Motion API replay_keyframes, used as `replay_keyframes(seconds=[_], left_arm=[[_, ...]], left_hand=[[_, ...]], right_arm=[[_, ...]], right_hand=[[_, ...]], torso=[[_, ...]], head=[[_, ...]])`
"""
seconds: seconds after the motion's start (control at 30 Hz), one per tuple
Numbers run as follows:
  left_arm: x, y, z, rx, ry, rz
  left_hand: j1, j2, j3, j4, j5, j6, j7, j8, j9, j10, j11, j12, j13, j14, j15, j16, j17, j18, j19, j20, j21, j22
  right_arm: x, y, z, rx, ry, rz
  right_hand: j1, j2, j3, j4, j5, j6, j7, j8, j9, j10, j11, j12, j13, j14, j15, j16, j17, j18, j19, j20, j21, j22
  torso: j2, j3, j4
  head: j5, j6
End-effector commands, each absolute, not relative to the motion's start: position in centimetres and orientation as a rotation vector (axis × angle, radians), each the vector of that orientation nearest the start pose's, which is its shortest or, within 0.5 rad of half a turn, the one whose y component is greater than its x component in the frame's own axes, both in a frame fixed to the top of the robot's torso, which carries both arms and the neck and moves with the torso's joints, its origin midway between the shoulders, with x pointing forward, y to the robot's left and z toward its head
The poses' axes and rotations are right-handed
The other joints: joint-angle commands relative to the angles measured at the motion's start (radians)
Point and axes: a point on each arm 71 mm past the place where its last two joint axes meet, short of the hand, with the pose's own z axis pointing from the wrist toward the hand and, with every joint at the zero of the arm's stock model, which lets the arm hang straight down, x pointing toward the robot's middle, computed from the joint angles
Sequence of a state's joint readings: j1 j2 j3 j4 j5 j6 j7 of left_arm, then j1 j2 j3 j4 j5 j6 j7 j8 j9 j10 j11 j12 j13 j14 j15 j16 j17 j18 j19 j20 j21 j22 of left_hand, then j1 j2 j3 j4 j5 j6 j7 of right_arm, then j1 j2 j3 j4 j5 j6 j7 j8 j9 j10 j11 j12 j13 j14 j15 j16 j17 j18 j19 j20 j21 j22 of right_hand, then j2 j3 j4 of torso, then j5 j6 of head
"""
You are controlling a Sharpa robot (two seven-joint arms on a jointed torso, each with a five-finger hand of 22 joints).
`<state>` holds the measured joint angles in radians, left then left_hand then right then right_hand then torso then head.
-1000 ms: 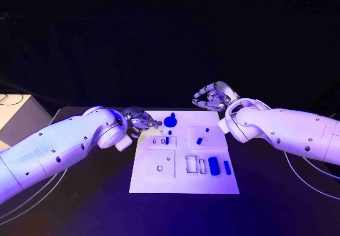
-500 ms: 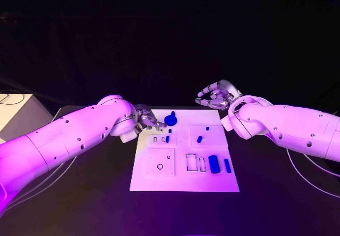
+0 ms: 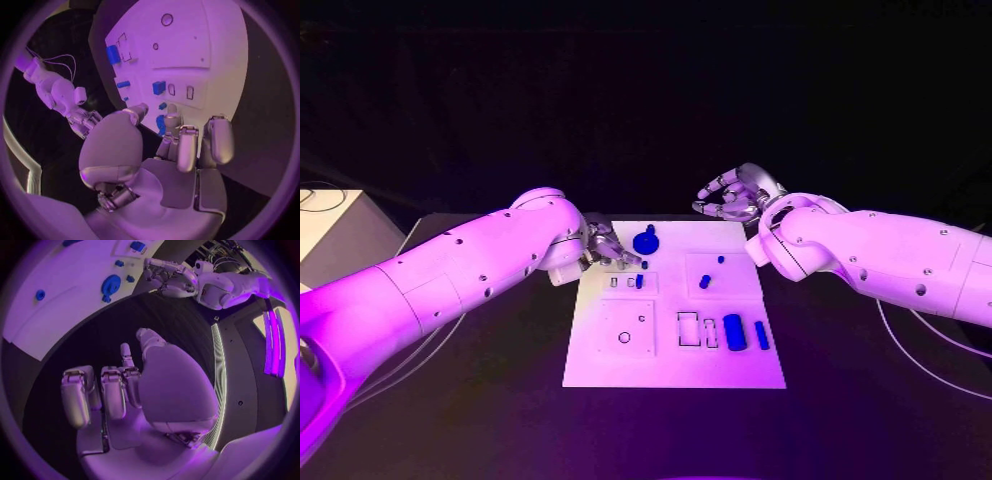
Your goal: Assemble the parts on the task board
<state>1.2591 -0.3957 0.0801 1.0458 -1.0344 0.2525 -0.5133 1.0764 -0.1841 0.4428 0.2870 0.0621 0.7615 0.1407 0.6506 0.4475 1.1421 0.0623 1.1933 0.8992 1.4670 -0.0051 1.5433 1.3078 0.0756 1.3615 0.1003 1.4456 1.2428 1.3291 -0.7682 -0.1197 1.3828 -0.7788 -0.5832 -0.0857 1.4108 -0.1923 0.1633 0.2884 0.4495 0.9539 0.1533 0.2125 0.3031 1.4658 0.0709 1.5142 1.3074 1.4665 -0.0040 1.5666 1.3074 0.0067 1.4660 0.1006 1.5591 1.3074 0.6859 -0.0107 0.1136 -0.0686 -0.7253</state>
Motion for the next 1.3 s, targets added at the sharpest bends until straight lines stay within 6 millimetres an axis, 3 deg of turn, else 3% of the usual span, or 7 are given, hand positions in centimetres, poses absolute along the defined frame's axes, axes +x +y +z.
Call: replay_keyframes(seconds=[0.03,0.23,0.4,0.77,1.3], left_arm=[[56.2,10.9,-18.9,-0.162,2.357,-0.481],[56.1,10.2,-19.0,-0.148,2.368,-0.489],[56.0,9.8,-19.0,-0.136,2.377,-0.493],[55.8,8.8,-19.2,-0.113,2.395,-0.506],[56.1,8.8,-19.8,-0.103,2.419,-0.468]], left_hand=[[0.003,0.014,-0.004,0.001,-0.002,0.005,-0.006,0.006,0.003,0.006,-0.002,0.005,0.0,0.08,0.003,0.004,0.205,-0.006,0.005,0.0,0.004,0.002],[0.008,0.017,-0.004,0.001,-0.002,0.011,-0.008,0.013,0.008,0.008,-0.004,0.007,0.004,0.08,0.002,0.004,0.206,-0.006,0.006,-0.001,0.005,0.003],[0.015,0.019,-0.001,-0.001,-0.001,0.016,-0.011,0.021,0.016,0.009,-0.007,0.007,0.004,0.081,0.0,0.005,0.208,-0.007,0.007,-0.002,0.006,0.006],[0.02,0.019,0.001,-0.001,-0.001,0.018,-0.013,0.025,0.02,0.007,-0.008,0.005,0.001,0.081,-0.002,0.005,0.208,-0.007,0.009,-0.003,0.007,0.008],[0.04,0.019,0.017,-0.005,-0.002,0.012,-0.014,0.03,0.032,-0.003,-0.01,-0.003,-0.012,0.08,-0.004,0.004,0.206,-0.008,0.01,-0.005,0.009,0.012]], right_arm=[[53.1,-22.5,-15.4,0.559,1.544,0.769],[53.2,-22.3,-15.5,0.556,1.549,0.769],[53.2,-22.1,-15.5,0.555,1.553,0.77],[53.2,-21.9,-15.5,0.55,1.559,0.769],[53.2,-21.8,-15.5,0.547,1.556,0.768]], right_hand=[[-0.01,-0.003,0.006,0.002,0.007,-0.008,-0.002,0.0,0.001,0.05,-0.002,-0.003,0.214,0.103,-0.001,0.002,0.259,-0.002,0.097,-0.004,-0.005,0.252],[-0.012,-0.003,0.007,0.002,0.008,-0.008,-0.002,0.0,0.002,0.05,-0.002,-0.004,0.213,0.103,-0.001,0.002,0.26,-0.002,0.097,-0.004,-0.005,0.252],[-0.012,-0.003,0.007,0.002,0.008,-0.008,-0.002,0.0,0.002,0.05,-0.002,-0.004,0.213,0.103,-0.001,0.002,0.26,-0.002,0.097,-0.004,-0.005,0.252],[-0.012,-0.003,0.007,0.002,0.008,-0.008,-0.002,0.0,0.002,0.05,-0.002,-0.004,0.213,0.103,-0.001,0.002,0.26,-0.002,0.097,-0.004,-0.005,0.252],[-0.017,-0.003,0.008,0.002,0.01,-0.01,-0.002,0.001,0.003,0.049,-0.002,-0.005,0.212,0.103,-0.001,0.003,0.26,-0.002,0.097,-0.004,-0.006,0.252]], torso=[[0.0,-0.0004,0.0015],[0.001,-0.0015,0.0013],[0.0,-0.0002,0.0022],[0.002,-0.0006,0.0015],[0.0,-0.001,0.0038]], head=[[-0.001,-0.004],[-0.004,-0.006],[-0.005,-0.011],[-0.007,-0.009],[-0.014,-0.018]])
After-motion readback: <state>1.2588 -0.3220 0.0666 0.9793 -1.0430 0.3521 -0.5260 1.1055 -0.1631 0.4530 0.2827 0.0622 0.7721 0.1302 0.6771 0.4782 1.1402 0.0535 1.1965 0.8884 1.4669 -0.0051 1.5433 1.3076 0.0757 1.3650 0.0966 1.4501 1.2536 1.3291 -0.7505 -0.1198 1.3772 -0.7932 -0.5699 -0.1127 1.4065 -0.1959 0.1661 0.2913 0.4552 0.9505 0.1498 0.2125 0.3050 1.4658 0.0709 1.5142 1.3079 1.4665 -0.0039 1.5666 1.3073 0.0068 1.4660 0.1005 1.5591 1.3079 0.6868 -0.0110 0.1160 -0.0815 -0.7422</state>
